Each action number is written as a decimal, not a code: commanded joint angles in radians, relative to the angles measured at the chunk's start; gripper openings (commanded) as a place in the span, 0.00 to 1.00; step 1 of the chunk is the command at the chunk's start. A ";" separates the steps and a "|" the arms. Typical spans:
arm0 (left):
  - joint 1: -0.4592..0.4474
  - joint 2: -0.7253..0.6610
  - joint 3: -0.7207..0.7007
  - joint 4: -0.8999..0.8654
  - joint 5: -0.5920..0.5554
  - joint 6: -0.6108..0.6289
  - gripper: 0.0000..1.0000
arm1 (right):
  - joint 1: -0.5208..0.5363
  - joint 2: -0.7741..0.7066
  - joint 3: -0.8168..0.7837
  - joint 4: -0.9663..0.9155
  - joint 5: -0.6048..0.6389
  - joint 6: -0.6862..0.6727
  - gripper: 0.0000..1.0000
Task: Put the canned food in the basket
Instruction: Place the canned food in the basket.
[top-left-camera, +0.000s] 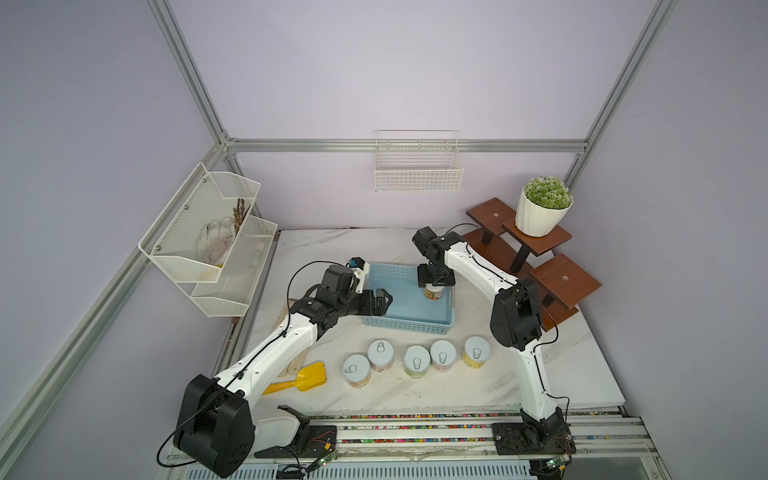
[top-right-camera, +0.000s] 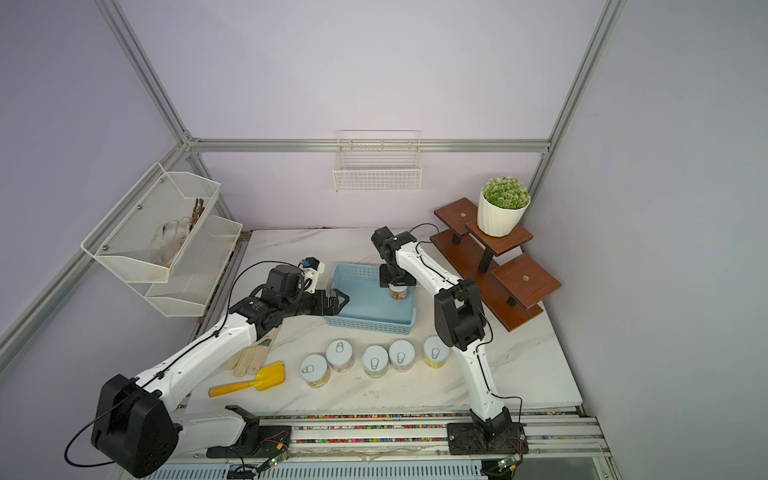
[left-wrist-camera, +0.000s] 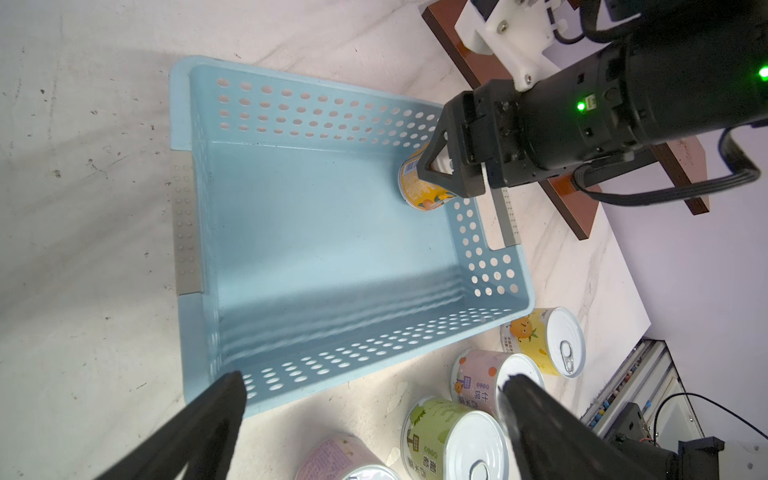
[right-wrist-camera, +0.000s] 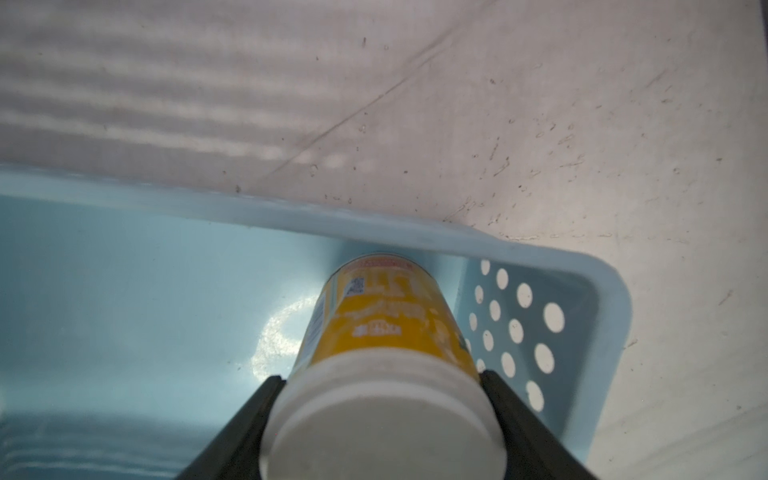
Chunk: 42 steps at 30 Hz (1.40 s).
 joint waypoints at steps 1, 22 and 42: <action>0.006 -0.006 -0.005 0.010 0.032 0.030 1.00 | -0.009 0.000 0.031 0.000 -0.004 0.003 0.00; 0.006 -0.036 -0.053 0.006 0.038 0.013 1.00 | -0.027 0.065 0.011 0.020 -0.025 0.011 0.38; -0.065 -0.130 -0.018 -0.181 -0.182 0.048 1.00 | -0.025 -0.055 -0.033 0.025 -0.038 0.009 0.90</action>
